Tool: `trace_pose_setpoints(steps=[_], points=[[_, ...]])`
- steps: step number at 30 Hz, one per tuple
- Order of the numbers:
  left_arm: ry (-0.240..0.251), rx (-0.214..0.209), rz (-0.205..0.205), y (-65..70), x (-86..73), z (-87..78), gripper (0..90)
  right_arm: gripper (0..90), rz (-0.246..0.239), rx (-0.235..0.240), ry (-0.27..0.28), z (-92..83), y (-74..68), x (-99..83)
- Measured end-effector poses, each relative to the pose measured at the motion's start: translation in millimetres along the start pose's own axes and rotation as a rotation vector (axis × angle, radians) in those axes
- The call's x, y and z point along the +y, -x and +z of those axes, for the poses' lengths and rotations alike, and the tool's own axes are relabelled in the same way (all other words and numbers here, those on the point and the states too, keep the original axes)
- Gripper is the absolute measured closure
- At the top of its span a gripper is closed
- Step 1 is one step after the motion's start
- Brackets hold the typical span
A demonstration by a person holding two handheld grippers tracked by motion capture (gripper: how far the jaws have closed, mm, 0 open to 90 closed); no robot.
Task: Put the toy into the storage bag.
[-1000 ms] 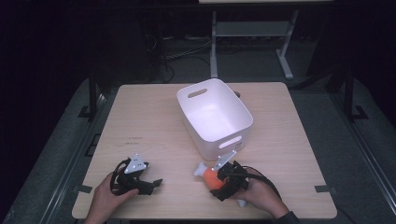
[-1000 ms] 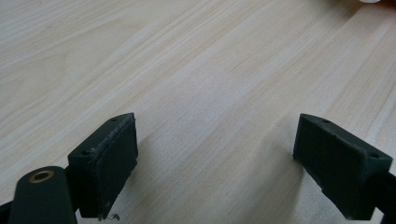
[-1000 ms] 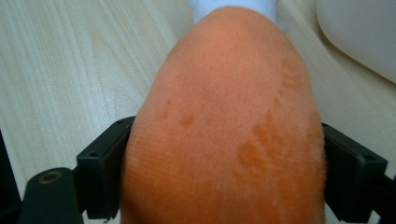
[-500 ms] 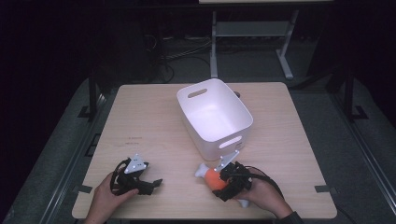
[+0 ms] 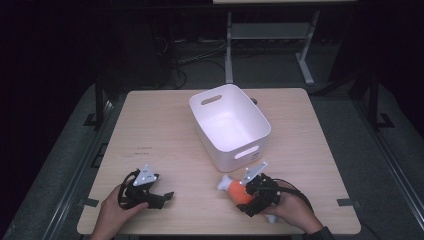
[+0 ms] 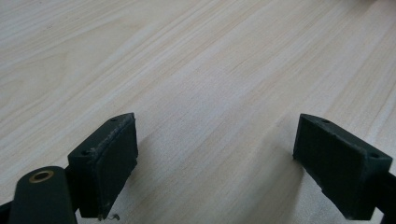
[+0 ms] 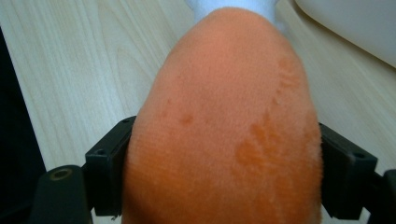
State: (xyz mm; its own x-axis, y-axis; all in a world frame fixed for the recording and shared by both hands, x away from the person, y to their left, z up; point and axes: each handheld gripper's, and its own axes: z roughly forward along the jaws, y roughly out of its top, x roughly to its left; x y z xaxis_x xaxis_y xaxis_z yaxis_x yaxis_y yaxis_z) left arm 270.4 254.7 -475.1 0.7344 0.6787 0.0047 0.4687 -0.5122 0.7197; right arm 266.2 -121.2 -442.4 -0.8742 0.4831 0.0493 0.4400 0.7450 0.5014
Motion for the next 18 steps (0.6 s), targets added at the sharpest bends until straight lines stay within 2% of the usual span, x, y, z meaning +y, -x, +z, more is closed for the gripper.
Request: trace_pose_setpoints(steps=[18], points=[[0.000, 0.000, 0.000, 0.0, 0.0, 0.0, 12.9, 19.7, 0.046, -0.042, 0.008, -22.1, 16.6, -27.9]])
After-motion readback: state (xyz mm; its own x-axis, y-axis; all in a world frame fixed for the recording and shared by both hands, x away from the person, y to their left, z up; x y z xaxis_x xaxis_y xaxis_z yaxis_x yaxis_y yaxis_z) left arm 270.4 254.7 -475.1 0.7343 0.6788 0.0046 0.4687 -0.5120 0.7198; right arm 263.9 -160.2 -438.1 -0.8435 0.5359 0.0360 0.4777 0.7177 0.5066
